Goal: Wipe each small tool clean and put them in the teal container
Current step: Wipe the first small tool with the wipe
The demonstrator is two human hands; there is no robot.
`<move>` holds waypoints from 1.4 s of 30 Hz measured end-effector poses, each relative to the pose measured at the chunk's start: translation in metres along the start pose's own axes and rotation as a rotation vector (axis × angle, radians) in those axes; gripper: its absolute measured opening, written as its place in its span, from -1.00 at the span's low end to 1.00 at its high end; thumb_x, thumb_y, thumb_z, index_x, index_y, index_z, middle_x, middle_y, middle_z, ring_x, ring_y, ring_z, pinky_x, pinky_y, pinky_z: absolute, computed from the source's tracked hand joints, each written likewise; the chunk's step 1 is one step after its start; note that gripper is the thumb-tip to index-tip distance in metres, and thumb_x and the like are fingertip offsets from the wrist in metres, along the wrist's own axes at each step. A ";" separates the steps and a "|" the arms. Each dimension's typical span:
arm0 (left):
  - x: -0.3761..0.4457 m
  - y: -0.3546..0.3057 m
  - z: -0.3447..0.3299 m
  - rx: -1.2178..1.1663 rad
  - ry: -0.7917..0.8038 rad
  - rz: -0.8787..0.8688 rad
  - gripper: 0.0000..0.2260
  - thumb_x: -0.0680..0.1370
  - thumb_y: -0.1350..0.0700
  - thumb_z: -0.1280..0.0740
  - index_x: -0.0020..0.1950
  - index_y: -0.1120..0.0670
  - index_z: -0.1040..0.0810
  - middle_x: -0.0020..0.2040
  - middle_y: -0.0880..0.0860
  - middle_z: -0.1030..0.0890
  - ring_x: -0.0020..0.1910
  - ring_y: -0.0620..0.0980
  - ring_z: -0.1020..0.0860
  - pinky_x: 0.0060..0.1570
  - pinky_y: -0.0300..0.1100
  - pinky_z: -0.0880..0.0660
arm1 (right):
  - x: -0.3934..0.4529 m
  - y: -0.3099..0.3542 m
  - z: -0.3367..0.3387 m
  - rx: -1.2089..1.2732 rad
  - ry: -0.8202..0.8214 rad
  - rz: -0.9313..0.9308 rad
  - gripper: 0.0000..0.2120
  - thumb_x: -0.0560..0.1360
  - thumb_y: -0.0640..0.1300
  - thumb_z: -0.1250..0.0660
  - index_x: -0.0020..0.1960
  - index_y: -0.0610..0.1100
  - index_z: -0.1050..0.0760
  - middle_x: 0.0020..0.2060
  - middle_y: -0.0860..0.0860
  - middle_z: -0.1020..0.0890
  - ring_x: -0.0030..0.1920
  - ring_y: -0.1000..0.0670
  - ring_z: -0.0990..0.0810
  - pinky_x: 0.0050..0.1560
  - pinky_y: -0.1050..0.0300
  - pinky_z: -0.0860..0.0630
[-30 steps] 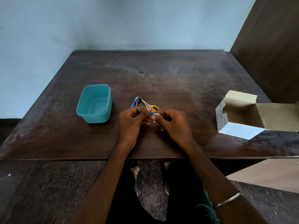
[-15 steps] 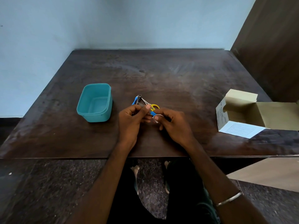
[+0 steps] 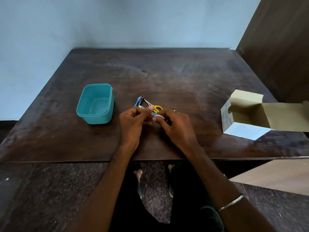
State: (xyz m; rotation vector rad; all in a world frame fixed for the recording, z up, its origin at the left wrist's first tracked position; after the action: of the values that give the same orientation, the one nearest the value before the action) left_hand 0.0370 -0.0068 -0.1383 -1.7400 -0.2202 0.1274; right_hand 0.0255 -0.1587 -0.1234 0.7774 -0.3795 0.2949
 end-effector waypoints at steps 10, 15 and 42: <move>0.001 0.000 0.003 -0.091 -0.066 0.049 -0.80 0.50 0.20 -0.47 -0.17 0.35 -0.59 -0.31 0.25 -0.67 -0.42 0.16 -0.65 -0.41 -0.16 -0.59 | -0.002 0.003 -0.003 -0.093 0.024 0.147 -0.69 0.53 -0.11 -0.39 0.26 -0.09 -0.60 -0.15 -0.12 -0.71 -0.22 -0.10 -0.63 -0.24 0.17 -0.40; 0.002 -0.001 0.005 -0.024 -0.045 0.003 -0.85 0.52 0.17 -0.44 -0.20 0.22 -0.60 -0.34 0.12 -0.67 -0.42 0.00 -0.63 -0.40 -0.20 -0.57 | -0.001 -0.003 -0.004 0.101 0.052 0.094 -0.69 0.50 -0.20 -0.42 0.24 -0.10 -0.63 -0.29 0.01 -0.68 -0.26 0.05 -0.59 -0.25 0.29 -0.42; -0.002 -0.003 -0.007 0.070 0.299 -0.041 -0.93 0.50 0.24 -0.43 -0.06 0.20 -0.70 -0.20 0.09 -0.71 -0.20 -0.04 -0.65 -0.14 -0.20 -0.56 | 0.003 -0.011 -0.007 0.864 0.208 -0.290 -0.86 0.41 -0.42 -0.47 -0.11 -0.34 -0.51 -0.33 -0.11 -0.70 -0.44 0.03 -0.63 -0.48 0.15 -0.55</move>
State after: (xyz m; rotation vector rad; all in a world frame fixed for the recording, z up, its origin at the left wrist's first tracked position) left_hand 0.0360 -0.0133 -0.1343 -1.6598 -0.0313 -0.1534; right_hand 0.0337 -0.1608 -0.1334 1.6144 0.0853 0.2595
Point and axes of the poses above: each hand's wrist, its own x-axis towards the middle knuckle, its own z-axis out of the back of the hand, y = z × x, the point moved 5 cm from there along x, towards the middle knuckle
